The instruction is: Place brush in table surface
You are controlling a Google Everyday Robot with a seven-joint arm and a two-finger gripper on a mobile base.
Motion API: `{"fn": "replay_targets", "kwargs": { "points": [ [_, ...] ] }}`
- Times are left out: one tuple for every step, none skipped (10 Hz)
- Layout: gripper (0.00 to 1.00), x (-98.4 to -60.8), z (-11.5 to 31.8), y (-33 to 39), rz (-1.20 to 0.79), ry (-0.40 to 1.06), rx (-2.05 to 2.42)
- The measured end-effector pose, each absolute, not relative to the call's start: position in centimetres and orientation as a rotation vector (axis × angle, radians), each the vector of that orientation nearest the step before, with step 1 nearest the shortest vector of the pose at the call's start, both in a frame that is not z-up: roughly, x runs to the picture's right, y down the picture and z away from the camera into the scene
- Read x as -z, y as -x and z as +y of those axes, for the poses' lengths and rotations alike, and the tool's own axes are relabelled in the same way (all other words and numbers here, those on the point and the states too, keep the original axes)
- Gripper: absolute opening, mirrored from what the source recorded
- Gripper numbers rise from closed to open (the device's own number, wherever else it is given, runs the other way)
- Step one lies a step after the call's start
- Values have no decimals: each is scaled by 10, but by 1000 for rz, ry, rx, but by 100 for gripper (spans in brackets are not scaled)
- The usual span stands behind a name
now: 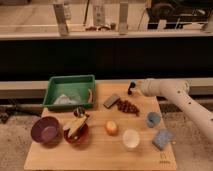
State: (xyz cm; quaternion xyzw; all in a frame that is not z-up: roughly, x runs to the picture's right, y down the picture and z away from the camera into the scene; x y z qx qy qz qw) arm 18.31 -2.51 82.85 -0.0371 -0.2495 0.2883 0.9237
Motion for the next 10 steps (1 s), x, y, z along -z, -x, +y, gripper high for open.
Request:
{"fn": "replay_targets", "kwargs": {
  "points": [
    [0, -833, -24, -183, -523, 80, -598],
    [0, -836, -23, -185, -530, 81, -607],
    [0, -840, -21, -185, -539, 83, -617],
    [0, -842, -20, -185, -544, 83, -622],
    [0, -842, -19, -186, -543, 89, -627],
    [0, -845, -15, -189, -542, 96, -635],
    [0, -847, -11, -192, -538, 101, -646],
    [0, -848, -7, -196, -533, 107, -659],
    [0, -848, -2, -201, -521, 114, -668],
    [3, -848, 0, -205, -505, 121, -676]
  ]
}}
